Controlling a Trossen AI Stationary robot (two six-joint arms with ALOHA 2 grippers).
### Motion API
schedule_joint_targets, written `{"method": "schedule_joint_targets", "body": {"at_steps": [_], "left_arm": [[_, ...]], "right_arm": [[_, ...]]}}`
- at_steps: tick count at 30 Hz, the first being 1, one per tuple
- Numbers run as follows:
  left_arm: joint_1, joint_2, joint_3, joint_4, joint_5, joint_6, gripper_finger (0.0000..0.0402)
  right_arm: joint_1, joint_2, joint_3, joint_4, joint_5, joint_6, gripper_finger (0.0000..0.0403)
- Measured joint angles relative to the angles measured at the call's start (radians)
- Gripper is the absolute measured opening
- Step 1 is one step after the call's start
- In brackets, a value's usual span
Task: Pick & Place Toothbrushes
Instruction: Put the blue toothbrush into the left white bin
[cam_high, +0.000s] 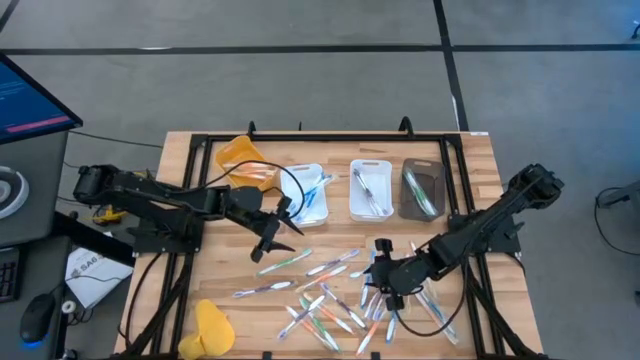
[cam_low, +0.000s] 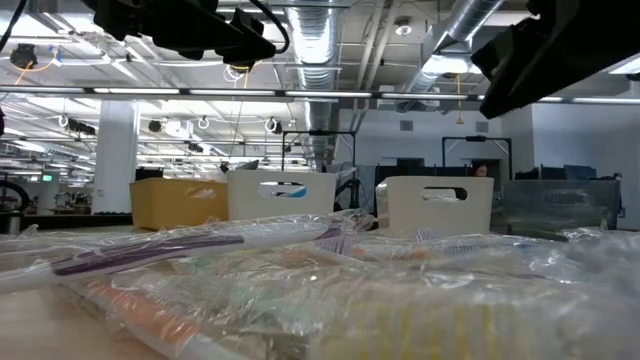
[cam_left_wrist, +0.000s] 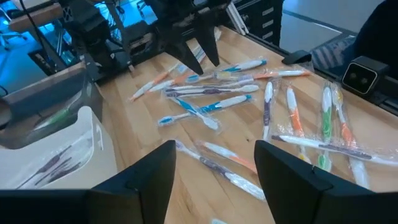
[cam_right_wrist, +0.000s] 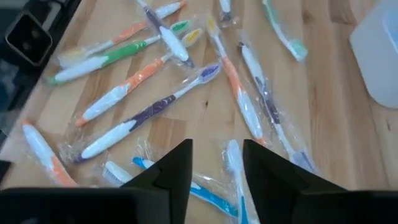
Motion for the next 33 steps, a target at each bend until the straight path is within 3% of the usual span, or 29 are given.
{"method": "schedule_joint_targets", "body": {"at_steps": [6, 12, 17, 22, 33], "left_arm": [[0.0, 0.0, -0.004, 0.003, 0.002, -0.029, 0.0209], [0.0, 0.0, -0.041, 0.01, 0.001, -0.074, 0.0208], [0.0, 0.0, -0.074, 0.022, -0.001, -0.075, 0.0208], [0.0, 0.0, -0.08, 0.029, -0.002, -0.075, 0.0208], [0.0, 0.0, -0.08, 0.04, -0.002, -0.075, 0.0208]], "right_arm": [[-0.005, 0.118, 0.001, -0.007, -0.03, -0.082, 0.017], [-0.017, 0.24, 0.048, -0.015, -0.027, -0.179, 0.0165], [-0.042, 0.246, 0.092, -0.076, -0.028, -0.243, 0.0144], [-0.068, 0.232, 0.099, -0.157, -0.034, -0.208, 0.0126], [-0.152, 0.311, 0.099, -0.145, -0.144, -0.173, 0.0134]]}}
